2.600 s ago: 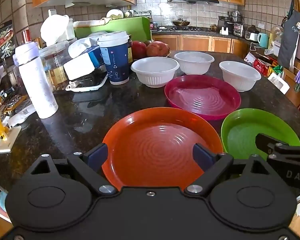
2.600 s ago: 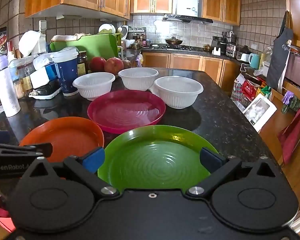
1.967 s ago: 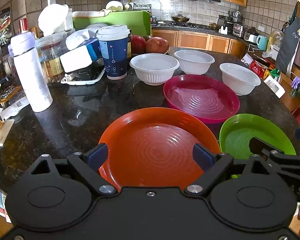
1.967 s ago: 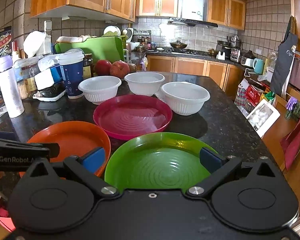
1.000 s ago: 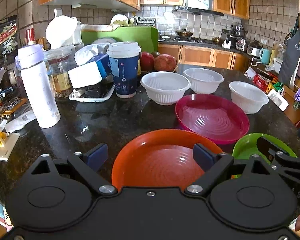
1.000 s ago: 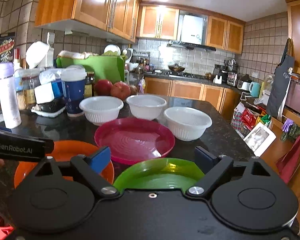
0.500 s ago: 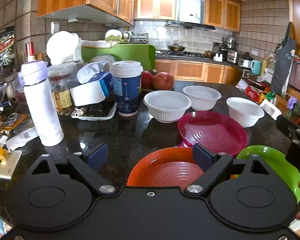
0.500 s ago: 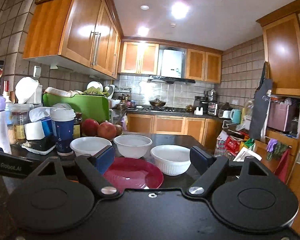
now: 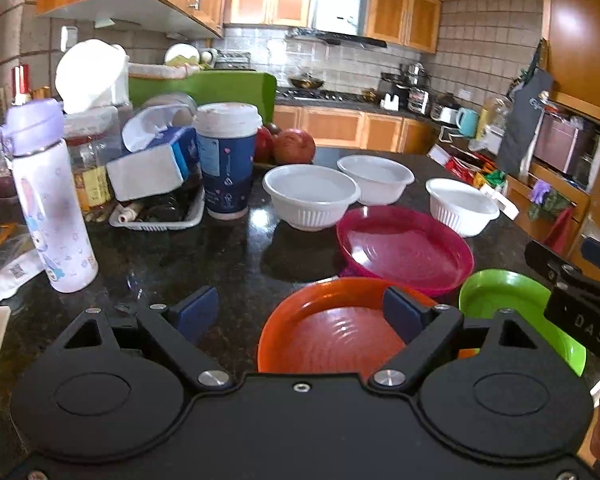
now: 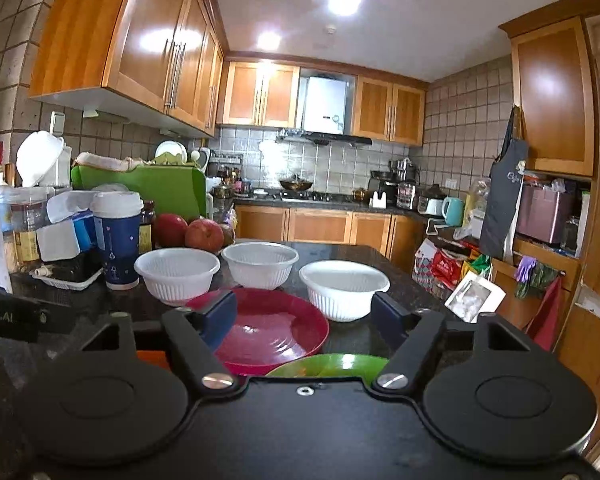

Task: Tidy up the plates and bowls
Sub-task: 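Close both grippers on the green plate rim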

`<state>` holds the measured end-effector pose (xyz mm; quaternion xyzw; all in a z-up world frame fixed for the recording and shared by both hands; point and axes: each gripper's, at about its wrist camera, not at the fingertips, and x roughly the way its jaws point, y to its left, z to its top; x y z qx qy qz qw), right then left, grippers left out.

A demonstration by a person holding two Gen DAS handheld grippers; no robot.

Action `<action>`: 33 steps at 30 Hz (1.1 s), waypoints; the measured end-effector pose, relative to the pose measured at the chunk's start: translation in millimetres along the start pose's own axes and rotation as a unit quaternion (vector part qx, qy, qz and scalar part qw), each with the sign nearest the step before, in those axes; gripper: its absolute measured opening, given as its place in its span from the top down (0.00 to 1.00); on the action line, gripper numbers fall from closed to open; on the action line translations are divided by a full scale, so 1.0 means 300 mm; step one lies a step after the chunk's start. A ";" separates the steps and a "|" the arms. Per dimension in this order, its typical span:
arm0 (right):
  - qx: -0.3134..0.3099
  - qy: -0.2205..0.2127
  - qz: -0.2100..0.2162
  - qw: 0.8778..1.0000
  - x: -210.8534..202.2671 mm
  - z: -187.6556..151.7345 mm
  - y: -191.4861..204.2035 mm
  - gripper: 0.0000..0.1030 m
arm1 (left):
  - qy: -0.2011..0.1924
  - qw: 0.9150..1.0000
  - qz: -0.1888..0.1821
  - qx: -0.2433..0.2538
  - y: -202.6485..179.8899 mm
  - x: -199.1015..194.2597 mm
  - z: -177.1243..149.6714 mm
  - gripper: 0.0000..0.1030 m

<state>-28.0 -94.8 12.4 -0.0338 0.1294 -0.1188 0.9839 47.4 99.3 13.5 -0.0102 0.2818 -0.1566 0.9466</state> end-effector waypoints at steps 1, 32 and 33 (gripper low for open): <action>0.003 0.004 0.000 1.000 0.000 -0.003 0.002 0.33 | 0.001 1.000 -0.006 0.004 0.002 0.001 -0.004 0.16; 0.007 0.108 0.031 0.994 0.107 -0.076 -0.376 0.75 | 0.082 0.994 -0.041 0.061 -0.402 0.049 -0.077 0.70; 0.004 0.113 0.038 0.993 0.119 -0.080 -0.392 0.75 | 0.087 0.994 -0.041 0.061 -0.418 0.053 -0.082 0.71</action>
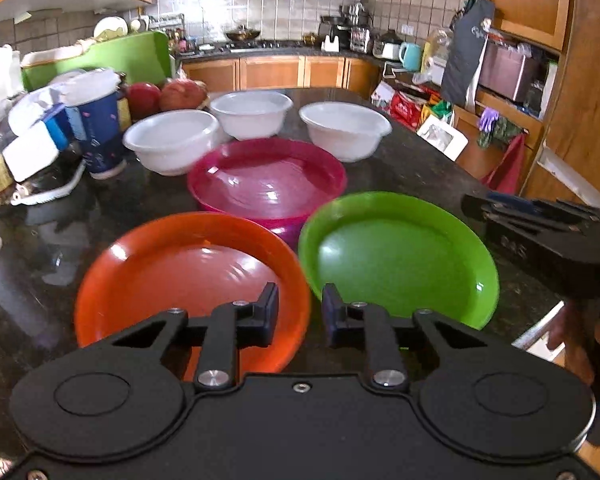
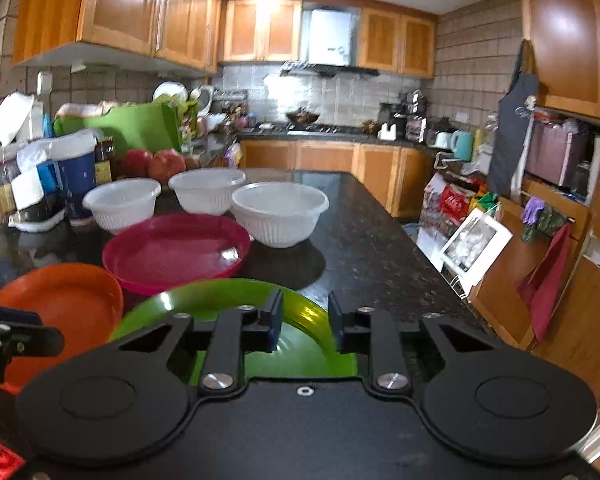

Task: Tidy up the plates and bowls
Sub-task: 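Close both grippers on the green plate rim, then lift the green plate with both grippers and carry it aside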

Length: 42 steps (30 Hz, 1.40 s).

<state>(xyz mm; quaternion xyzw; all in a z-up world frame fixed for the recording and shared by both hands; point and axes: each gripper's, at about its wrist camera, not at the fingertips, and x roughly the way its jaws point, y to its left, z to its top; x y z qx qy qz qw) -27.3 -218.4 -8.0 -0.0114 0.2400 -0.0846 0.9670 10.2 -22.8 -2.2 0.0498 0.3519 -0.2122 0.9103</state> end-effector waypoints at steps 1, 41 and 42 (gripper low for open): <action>-0.002 0.003 0.005 1.000 0.011 -0.001 -0.013 0.77 | 0.003 1.000 0.001 0.001 -0.016 0.005 -0.003 0.73; -0.082 0.070 0.118 0.987 0.254 -0.057 -0.157 0.88 | 0.045 0.988 0.077 -0.124 -0.128 0.049 -0.029 0.82; -0.082 0.070 0.119 0.987 0.253 -0.058 -0.159 0.88 | 0.045 0.988 0.080 -0.126 -0.130 0.052 -0.027 0.82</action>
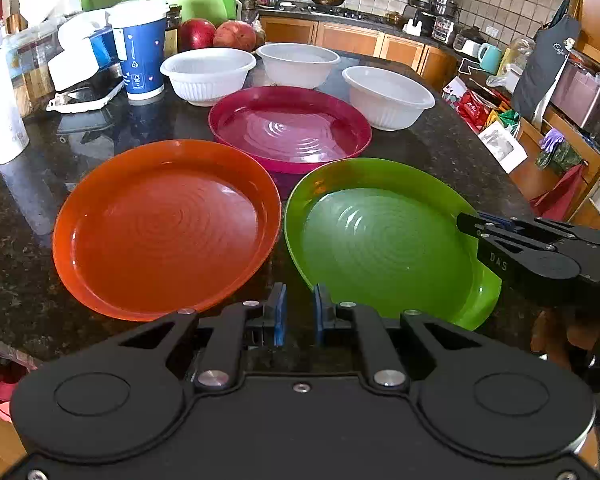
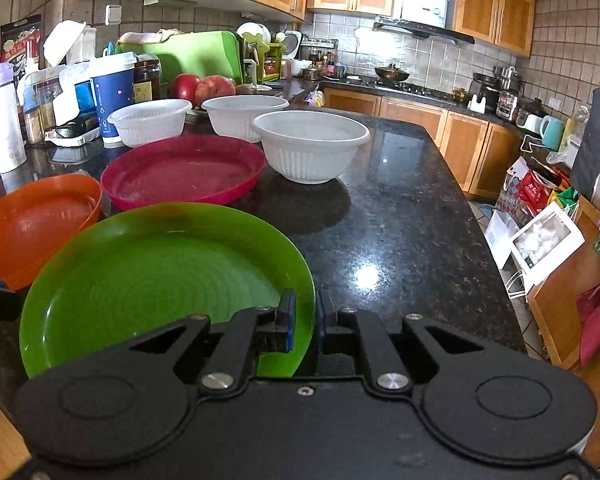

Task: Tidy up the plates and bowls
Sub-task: 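Lift the green plate with both grippers and carry it aside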

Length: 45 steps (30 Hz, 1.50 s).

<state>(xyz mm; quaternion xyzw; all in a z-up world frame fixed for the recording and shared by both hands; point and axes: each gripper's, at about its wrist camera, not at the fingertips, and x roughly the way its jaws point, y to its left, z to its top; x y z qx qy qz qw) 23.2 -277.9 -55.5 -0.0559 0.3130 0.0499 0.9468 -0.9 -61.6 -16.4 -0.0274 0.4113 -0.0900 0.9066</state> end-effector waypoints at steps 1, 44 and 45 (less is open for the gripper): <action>-0.001 0.000 0.000 1.000 -0.001 -0.003 -0.001 0.88 | -0.002 1.000 0.005 0.000 -0.002 0.003 0.002 0.83; -0.020 -0.028 -0.017 0.999 -0.109 -0.033 -0.110 0.94 | 0.047 0.997 -0.053 0.023 -0.179 0.134 0.090 0.82; -0.018 -0.030 -0.014 0.999 -0.122 -0.036 -0.113 0.94 | 0.053 0.996 -0.065 0.028 -0.197 0.140 0.093 0.82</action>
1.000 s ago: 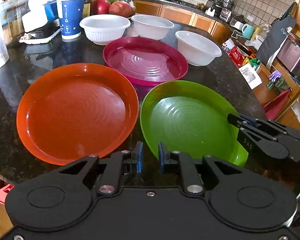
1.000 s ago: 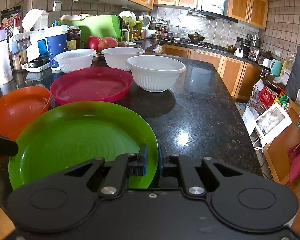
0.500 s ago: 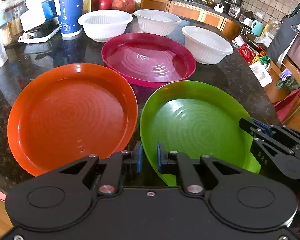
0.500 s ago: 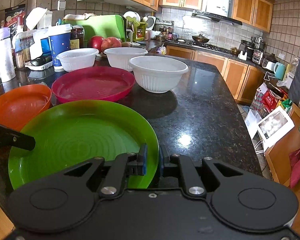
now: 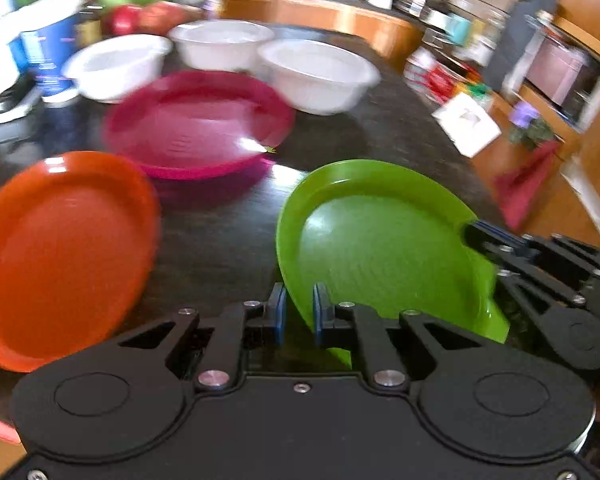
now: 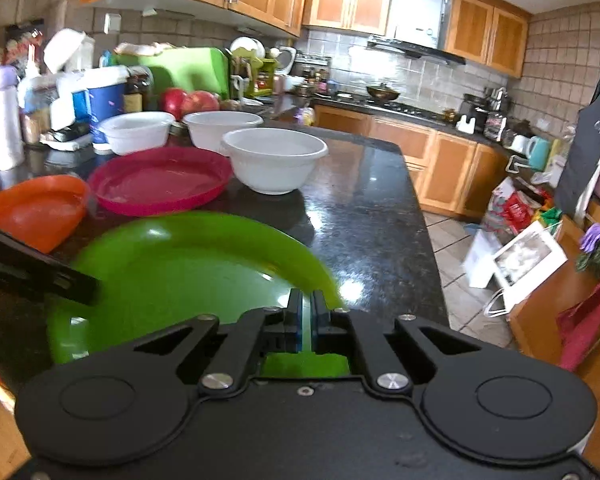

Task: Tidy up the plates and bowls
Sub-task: 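Lift the green plate with both grippers and carry it aside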

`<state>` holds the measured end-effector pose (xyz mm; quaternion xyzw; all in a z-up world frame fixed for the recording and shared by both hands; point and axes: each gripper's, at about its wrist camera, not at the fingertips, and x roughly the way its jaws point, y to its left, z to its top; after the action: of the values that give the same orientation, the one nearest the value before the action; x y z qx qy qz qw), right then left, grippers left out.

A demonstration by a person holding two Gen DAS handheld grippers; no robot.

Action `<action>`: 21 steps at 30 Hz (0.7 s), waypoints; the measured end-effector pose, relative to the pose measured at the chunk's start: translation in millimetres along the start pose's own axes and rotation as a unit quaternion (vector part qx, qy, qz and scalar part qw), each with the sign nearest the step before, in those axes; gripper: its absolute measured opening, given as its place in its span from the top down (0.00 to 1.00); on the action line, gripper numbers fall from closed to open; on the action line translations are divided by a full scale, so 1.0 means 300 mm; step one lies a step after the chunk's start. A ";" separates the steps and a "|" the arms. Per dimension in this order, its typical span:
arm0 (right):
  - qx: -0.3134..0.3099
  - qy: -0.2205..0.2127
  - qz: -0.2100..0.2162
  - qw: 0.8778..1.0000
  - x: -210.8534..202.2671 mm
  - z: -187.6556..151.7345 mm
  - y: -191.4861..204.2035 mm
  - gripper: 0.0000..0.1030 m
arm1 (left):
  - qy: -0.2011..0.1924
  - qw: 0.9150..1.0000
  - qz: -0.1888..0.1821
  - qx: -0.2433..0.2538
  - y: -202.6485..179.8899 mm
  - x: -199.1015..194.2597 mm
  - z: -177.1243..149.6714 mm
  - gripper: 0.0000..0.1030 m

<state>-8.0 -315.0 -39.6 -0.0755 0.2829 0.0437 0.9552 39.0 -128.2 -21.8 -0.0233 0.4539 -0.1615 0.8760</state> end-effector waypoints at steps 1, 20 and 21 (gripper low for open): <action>-0.001 -0.003 -0.003 1.000 -0.011 -0.003 0.001 0.94 | 0.006 1.000 -0.004 0.006 -0.021 0.009 0.002 0.83; 0.052 0.009 -0.074 0.996 0.014 -0.029 -0.136 0.90 | 0.002 1.000 0.015 0.014 -0.083 0.043 0.004 0.83; 0.051 0.013 -0.073 0.996 0.021 -0.030 -0.134 0.89 | 0.002 1.000 0.015 0.014 -0.083 0.044 0.003 0.83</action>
<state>-2.5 -355.9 -45.9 -0.0481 0.2912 -0.0415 0.9545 40.3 -155.8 -26.9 -0.0039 0.4539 -0.1545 0.8775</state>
